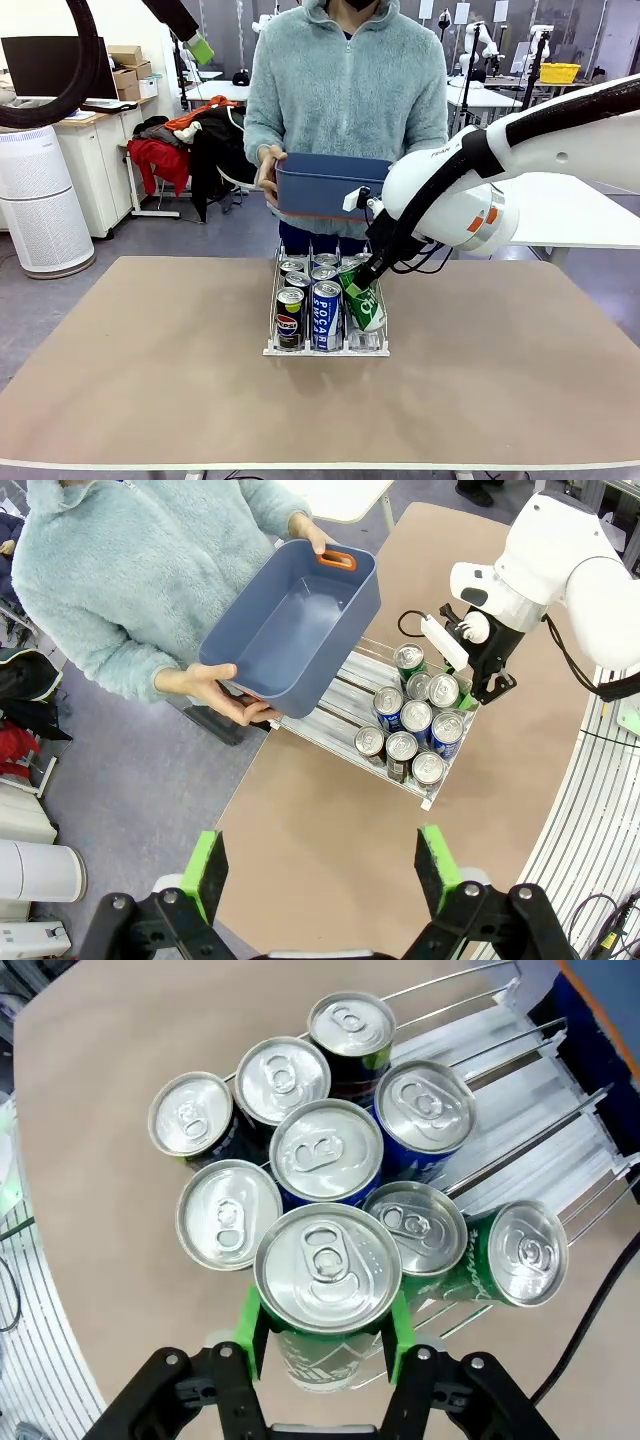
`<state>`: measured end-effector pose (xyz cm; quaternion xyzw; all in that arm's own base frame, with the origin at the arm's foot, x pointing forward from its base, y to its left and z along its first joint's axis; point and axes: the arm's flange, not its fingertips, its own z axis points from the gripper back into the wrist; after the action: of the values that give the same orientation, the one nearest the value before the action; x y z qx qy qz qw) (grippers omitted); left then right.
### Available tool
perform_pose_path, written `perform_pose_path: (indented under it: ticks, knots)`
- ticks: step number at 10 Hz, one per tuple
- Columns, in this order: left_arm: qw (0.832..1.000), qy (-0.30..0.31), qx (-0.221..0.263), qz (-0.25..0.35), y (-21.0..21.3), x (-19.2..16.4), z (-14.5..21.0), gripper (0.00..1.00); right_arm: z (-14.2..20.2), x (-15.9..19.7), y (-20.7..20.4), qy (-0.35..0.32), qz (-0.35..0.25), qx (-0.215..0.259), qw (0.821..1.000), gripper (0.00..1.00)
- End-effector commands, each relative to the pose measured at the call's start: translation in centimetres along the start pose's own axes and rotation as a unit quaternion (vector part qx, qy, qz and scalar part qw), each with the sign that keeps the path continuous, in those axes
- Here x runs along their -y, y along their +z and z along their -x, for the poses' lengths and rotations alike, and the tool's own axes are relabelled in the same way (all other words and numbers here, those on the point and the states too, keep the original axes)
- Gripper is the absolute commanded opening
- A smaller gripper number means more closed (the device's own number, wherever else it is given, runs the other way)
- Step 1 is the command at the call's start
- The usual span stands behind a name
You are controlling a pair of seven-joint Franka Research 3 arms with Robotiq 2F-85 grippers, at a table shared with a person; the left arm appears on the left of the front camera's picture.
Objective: Fill the beverage cans into the dispenser.
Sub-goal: Place the picked Sprite in the line of the Automatic Can Dispenser with the same cans.
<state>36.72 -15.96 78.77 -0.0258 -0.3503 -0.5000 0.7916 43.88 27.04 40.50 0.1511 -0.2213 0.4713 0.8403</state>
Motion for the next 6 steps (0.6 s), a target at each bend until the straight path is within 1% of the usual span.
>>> perform_pose_path:
  ticks: [1,2,4,6]
  knots:
    - [1.000,0.000,0.001,-0.001,0.0,0.0,0.1,1.00,0.9,3.8,-1.3,0.013,0.042,0.038,0.998,0.58]
    - [1.000,0.000,0.001,-0.001,0.0,0.0,0.1,1.00,1.0,4.8,-1.2,0.017,0.046,0.038,0.998,0.58]
    - [1.000,0.000,0.001,-0.001,0.0,0.0,0.1,1.00,1.1,5.8,-1.2,0.016,0.044,0.059,0.997,0.58]
    - [1.000,0.000,0.001,-0.001,0.0,0.0,0.1,1.00,2.3,4.8,-0.9,0.009,-0.020,0.058,0.998,0.58]
